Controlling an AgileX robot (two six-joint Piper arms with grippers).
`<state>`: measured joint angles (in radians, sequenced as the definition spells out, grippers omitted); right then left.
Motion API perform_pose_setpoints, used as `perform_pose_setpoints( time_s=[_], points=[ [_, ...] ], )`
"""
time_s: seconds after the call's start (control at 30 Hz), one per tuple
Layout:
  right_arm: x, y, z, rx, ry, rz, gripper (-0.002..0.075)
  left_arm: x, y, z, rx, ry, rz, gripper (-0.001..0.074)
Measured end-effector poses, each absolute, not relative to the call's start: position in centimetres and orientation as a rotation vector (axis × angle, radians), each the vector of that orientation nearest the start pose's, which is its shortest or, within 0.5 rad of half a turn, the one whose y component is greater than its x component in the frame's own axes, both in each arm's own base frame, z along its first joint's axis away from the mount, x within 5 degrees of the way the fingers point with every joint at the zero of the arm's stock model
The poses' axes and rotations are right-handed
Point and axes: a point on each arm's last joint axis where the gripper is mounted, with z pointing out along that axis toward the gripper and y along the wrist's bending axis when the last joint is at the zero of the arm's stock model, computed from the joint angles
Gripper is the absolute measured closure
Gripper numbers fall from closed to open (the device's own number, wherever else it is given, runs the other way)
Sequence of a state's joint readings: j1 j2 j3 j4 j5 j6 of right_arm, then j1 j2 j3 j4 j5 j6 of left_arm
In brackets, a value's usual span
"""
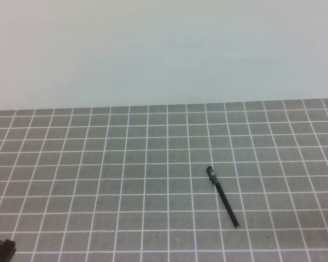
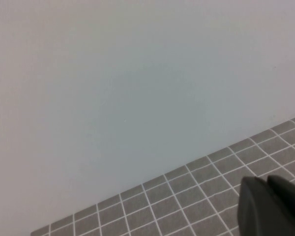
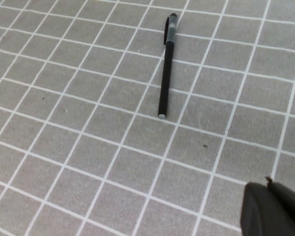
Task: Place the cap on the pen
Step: 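Pick up the pen and its cap, cap the pen, and set it down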
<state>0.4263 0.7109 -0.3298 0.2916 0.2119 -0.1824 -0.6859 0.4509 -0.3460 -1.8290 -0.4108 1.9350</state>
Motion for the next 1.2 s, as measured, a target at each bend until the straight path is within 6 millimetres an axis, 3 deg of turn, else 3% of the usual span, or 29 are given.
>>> perform_pose_setpoints(
  time_s=[0.47,0.53,0.63,0.7,0.87,1.2],
  points=[
    [12.2,6.2,23.9,-0.384,2.078,0.386,0.0726,9.7,-3.4,28.8,0.361,1.651,-0.107,0.0734],
    [12.2,6.2,23.8,-0.452,2.074,0.342,0.0726,9.7,-3.4,28.8,0.361,1.651,-0.107,0.0734],
    [11.5,5.8,23.9,-0.688,2.000,0.185,0.0726,9.7,-3.4,28.8,0.361,1.651,-0.107,0.0734],
    [10.8,5.2,24.1,-0.721,1.953,0.137,0.0726,9.7,-3.5,28.8,0.365,1.649,-0.113,0.0734],
    [9.3,3.4,23.5,-0.583,1.838,0.060,0.0726,9.7,-3.4,28.8,0.360,1.652,-0.106,0.0734],
    [6.7,0.7,19.3,-0.287,1.814,-0.090,0.0726,9.7,-3.5,28.8,0.363,1.650,-0.110,0.0734]
  ],
)
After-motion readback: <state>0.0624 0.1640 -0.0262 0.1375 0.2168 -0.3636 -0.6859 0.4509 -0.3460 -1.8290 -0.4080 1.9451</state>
